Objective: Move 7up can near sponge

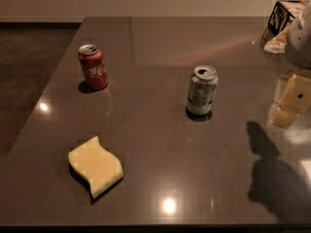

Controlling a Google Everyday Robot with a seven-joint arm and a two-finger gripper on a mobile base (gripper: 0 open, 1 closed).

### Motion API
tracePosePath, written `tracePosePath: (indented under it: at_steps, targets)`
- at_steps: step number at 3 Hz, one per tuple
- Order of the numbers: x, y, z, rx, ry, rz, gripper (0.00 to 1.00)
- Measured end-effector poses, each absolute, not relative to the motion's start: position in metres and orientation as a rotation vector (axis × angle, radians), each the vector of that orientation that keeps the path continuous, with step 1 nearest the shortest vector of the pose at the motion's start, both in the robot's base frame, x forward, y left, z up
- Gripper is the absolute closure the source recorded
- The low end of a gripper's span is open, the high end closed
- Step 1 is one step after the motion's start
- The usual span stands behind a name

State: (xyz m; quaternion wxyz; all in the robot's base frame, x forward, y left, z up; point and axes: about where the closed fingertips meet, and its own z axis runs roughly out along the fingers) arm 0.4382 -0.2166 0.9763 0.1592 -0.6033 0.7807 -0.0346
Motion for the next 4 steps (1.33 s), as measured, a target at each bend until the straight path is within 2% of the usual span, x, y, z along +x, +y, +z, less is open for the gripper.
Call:
tracePosePath:
  at_steps: [2, 4]
  targets:
    - [0.461, -0.216, 0.981, -1.612, 2.253, -0.089, 0.0]
    - [0.53, -0.193, 0.975, -1.396, 2.217, 0.057, 0.0]
